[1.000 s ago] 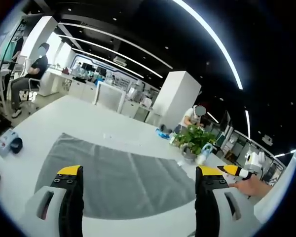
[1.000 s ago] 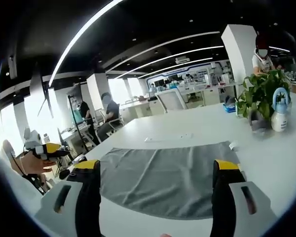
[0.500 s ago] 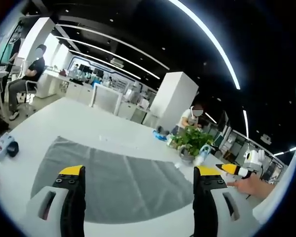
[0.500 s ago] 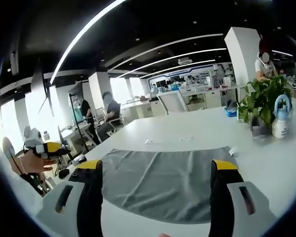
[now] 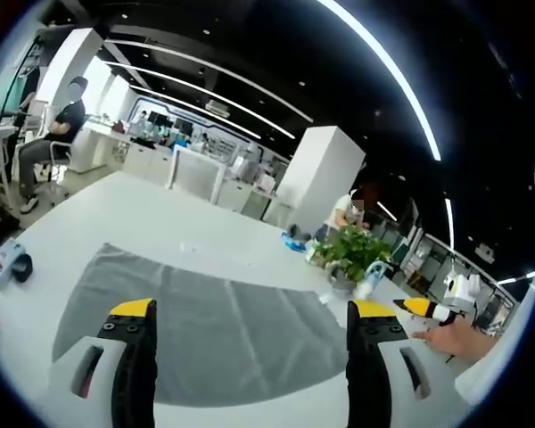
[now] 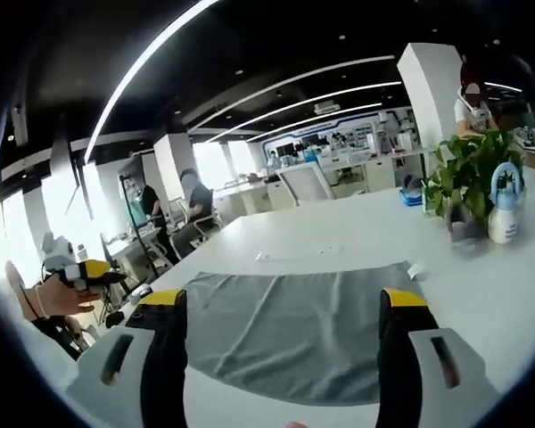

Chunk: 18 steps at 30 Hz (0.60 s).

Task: Fold the towel on the table until its edges align and the towel forms a compact rectangular stack.

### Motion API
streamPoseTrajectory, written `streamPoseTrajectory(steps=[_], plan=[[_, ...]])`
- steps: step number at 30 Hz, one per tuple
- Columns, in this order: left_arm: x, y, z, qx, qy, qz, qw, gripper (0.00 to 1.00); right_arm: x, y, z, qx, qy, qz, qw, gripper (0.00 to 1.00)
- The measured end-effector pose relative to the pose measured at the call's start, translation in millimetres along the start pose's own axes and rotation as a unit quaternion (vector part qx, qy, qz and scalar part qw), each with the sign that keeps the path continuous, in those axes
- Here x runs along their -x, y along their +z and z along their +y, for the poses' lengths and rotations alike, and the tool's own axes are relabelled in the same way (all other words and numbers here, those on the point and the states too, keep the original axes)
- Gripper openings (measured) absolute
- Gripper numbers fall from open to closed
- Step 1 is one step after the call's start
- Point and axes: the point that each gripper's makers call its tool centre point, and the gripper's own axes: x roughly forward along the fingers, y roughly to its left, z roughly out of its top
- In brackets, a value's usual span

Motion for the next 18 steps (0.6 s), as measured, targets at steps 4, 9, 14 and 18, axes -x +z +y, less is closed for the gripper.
streamPoseTrajectory(steps=[4,9,14,18], plan=[[-6.2,1.7,-0.7,-0.003,0.007,0.001,1.0,0.89,-2.3,1.1,-3.1,-0.003,0.007,0.004,1.0,0.89],[-14.8,7.9,-4.4,-0.005,0.008,-0.002,1.0,0.87,-6.1,3.4,-11.0,-0.009,0.01,0.003,0.9999,0.87],[-28.7,10.3,-11.6,-0.012,0.001,0.003,0.9999,0.85,-4.0,3.0,-21.2,-0.003,-0.006,0.008,0.9999,0.76],[-40.8,18.4,-21.2,-0.018,-0.004,-0.007,0.9998,0.71,2.2,-1.3,-40.6,-0.012,-0.022,0.03,0.9992,0.62]])
